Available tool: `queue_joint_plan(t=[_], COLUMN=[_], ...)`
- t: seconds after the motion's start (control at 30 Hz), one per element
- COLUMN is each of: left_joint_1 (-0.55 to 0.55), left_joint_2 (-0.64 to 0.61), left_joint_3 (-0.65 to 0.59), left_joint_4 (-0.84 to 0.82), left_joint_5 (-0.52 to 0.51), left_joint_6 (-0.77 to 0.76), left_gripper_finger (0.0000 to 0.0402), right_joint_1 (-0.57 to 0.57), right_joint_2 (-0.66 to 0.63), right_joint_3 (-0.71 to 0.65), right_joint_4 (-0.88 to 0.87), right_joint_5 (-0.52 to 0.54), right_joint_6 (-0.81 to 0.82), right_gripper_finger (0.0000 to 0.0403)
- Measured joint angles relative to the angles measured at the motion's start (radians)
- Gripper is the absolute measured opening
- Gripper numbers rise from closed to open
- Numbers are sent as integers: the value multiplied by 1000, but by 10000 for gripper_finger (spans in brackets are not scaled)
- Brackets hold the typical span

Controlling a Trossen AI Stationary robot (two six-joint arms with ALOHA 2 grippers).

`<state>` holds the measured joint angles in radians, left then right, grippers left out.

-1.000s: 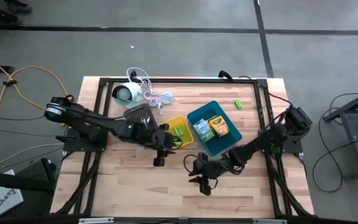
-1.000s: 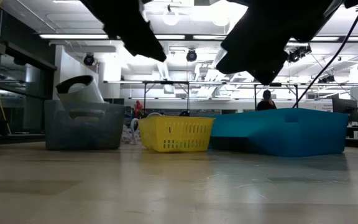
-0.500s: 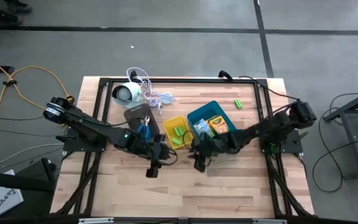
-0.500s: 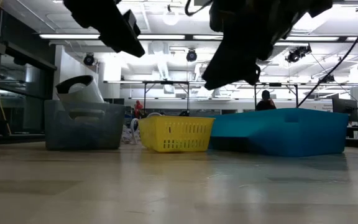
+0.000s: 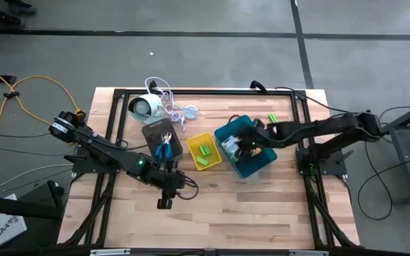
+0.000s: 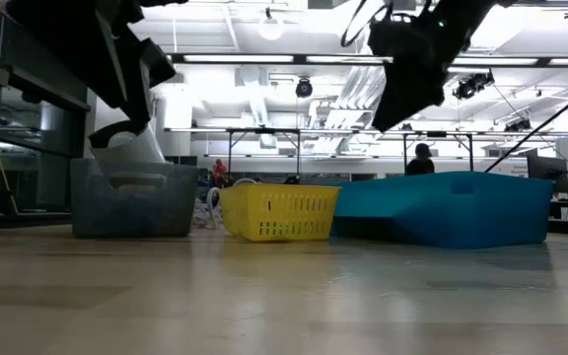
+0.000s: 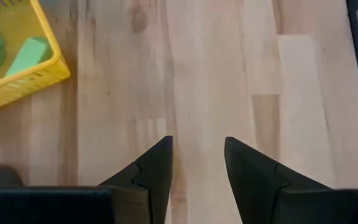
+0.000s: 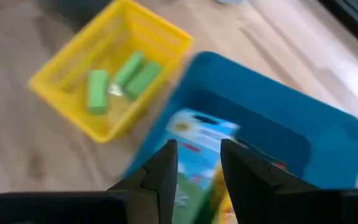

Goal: Pick & Place School Supplies
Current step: Put the green eraser into the yellow bin

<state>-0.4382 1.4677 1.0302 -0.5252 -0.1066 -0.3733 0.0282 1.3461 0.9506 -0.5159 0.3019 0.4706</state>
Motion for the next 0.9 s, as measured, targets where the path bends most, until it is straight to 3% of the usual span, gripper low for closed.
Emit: queue_joint_plan(t=[0.37, 0.7, 0.9], left_joint_1=[-46, -93, -130], left_joint_2=[0, 0, 0], left_joint_3=[0, 0, 0], left_joint_4=[11, 13, 13], left_joint_5=[0, 0, -1], left_joint_6=[-143, -249, -249], left_gripper_finger=[141, 141, 141], right_joint_1=[-189, -428, -543], right_joint_2=[-39, -49, -49], right_joint_3=[0, 0, 0], right_joint_4=[-127, -147, -208], right_joint_5=[4, -176, -170], right_joint_6=[0, -111, -167], right_gripper_finger=[114, 114, 114])
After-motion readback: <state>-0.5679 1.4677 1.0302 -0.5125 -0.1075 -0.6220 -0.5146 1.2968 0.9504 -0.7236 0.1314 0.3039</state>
